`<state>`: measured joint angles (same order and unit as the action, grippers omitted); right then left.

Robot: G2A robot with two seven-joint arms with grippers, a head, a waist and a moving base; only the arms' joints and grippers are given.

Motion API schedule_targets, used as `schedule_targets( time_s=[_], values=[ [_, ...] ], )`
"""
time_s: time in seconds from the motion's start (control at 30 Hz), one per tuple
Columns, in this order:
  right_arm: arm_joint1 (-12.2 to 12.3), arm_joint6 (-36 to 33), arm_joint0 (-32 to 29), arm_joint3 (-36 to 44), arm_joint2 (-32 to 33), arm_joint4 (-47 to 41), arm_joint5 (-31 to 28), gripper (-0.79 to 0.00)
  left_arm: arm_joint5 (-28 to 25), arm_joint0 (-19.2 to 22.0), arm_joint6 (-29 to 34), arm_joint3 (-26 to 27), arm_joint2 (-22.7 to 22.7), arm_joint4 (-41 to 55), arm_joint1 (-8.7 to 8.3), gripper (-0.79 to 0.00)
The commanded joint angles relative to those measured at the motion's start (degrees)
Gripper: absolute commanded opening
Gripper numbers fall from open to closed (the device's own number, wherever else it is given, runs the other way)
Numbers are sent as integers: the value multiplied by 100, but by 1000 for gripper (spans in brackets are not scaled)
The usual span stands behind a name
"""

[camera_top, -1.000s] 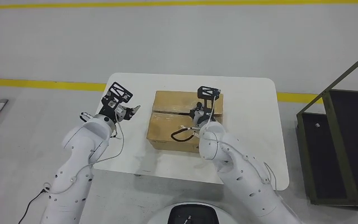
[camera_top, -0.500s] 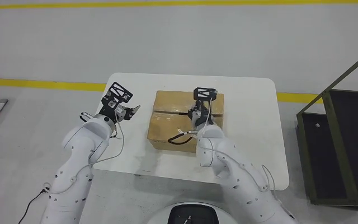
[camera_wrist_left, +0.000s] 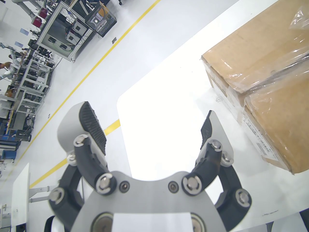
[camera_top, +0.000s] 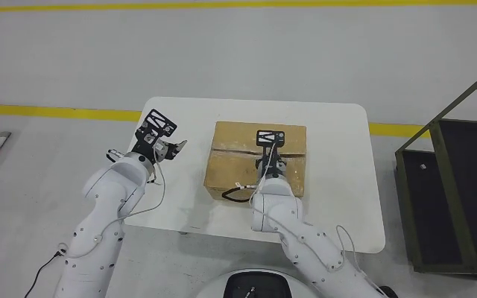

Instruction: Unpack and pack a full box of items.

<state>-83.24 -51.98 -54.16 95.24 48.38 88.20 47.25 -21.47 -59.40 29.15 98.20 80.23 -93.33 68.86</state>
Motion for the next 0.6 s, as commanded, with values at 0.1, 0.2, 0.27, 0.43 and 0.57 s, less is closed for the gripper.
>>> schedule_targets(
  time_s=[0.1,0.2,0.27,0.43,0.57],
  values=[
    [-97,-268,57,-208,-17,232,58,-785,0,0,0,0,0,0,0,0],
    [-153,-382,77,-316,-22,379,63,-785,0,0,0,0,0,0,0,0],
    [-188,-458,83,-423,22,399,47,-785,0,0,0,0,0,0,0,0],
    [-277,-524,88,-601,128,436,-19,-634,0,0,0,0,0,0,0,0],
    [-344,-548,76,-547,206,500,-43,-431,0,0,0,0,0,0,0,0]
  ],
)
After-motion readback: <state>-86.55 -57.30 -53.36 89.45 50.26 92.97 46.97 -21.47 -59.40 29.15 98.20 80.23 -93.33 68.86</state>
